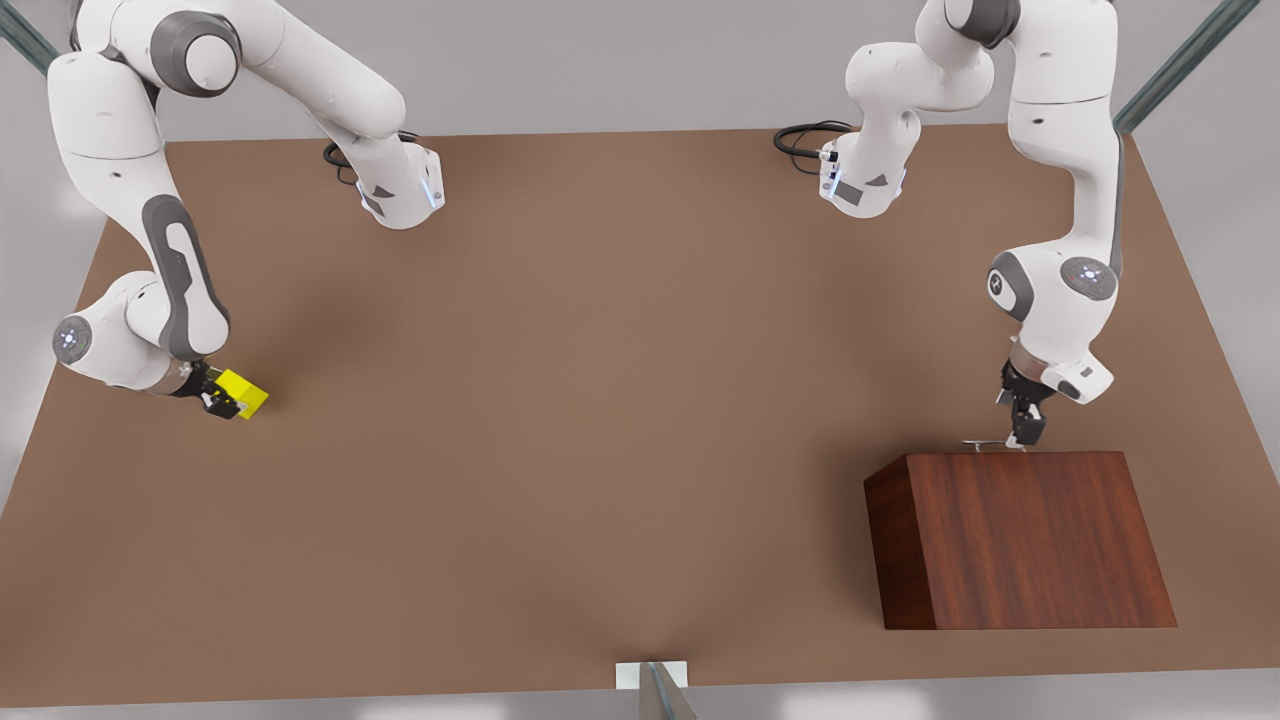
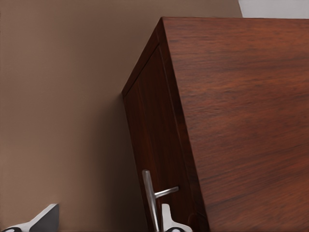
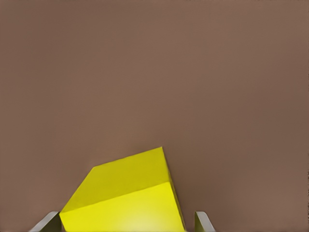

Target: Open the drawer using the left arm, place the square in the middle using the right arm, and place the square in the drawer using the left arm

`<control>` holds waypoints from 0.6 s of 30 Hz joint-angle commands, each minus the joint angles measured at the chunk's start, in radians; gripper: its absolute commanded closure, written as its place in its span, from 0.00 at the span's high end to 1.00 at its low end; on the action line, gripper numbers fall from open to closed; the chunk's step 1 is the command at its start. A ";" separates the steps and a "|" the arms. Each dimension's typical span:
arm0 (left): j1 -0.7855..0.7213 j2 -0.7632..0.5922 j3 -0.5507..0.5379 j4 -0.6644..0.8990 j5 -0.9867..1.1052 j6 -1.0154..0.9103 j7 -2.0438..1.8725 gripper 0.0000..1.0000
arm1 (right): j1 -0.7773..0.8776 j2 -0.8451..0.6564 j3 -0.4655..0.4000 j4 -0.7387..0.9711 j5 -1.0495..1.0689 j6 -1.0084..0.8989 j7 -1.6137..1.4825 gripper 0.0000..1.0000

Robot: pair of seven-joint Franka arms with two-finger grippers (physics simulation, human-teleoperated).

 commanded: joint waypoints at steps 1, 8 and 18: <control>0.000 0.000 0.000 0.000 -0.002 -0.001 0.000 1.00 | -0.001 0.000 0.000 0.002 -0.010 0.000 0.001 1.00; 0.000 -0.035 0.000 -0.009 -0.003 -0.102 -0.002 1.00 | 0.002 0.025 0.002 -0.008 -0.056 0.037 0.001 0.93; -0.005 -0.071 0.000 -0.020 -0.003 -0.222 -0.003 1.00 | 0.004 0.008 0.006 -0.044 -0.056 0.022 -0.002 0.88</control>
